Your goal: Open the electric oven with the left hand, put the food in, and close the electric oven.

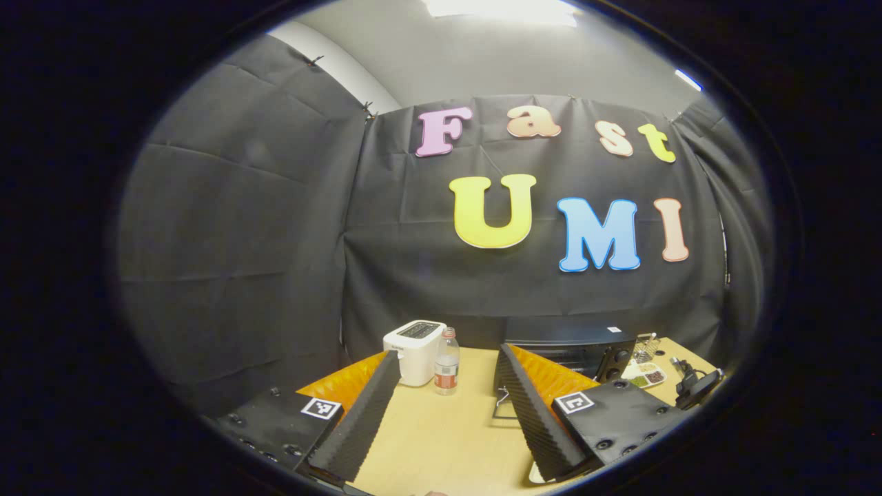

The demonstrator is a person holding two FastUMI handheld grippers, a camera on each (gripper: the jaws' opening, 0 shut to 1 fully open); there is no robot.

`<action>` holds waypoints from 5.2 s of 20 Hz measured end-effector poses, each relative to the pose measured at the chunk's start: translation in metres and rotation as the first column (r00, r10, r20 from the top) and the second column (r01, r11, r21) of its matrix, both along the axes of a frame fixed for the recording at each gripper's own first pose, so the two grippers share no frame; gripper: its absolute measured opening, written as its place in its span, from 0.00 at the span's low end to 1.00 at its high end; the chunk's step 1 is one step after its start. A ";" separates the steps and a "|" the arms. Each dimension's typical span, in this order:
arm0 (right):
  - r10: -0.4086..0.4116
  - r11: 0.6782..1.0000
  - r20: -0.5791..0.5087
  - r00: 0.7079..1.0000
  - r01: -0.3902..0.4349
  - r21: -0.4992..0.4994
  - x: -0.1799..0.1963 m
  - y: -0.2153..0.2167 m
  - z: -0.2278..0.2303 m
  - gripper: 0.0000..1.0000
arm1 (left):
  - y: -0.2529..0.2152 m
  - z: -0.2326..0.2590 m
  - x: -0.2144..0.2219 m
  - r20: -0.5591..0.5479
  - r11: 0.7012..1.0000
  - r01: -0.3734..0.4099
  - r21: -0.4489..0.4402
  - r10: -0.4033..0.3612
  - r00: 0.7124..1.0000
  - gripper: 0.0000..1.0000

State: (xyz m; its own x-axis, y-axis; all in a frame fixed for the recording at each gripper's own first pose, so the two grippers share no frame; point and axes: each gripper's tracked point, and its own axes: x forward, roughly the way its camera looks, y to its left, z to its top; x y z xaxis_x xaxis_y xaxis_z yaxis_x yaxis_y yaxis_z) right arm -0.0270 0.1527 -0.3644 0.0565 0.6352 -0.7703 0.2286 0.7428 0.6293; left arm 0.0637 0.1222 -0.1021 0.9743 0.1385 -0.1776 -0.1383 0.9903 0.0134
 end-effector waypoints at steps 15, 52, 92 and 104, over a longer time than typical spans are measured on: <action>-0.553 0.833 0.061 0.831 0.550 0.051 0.117 0.039 0.040 0.01 | 0.010 -0.007 0.010 -0.016 1.000 0.027 -0.008 -0.028 0.999 1.00; -0.884 0.452 0.002 0.467 0.855 0.252 0.272 0.090 0.018 0.97 | 0.026 -0.066 0.101 -0.110 0.992 0.127 -0.020 -0.128 0.986 1.00; 0.201 0.713 0.895 0.397 0.567 -0.411 0.083 -0.154 0.222 0.98 | -0.193 -0.339 0.077 -0.565 0.915 0.359 -0.185 -0.397 0.723 1.00; 0.165 0.637 0.889 0.427 0.642 -0.427 0.072 -0.177 0.223 0.98 | -0.204 -0.370 0.101 -0.611 0.930 0.349 -0.115 -0.343 0.714 1.00</action>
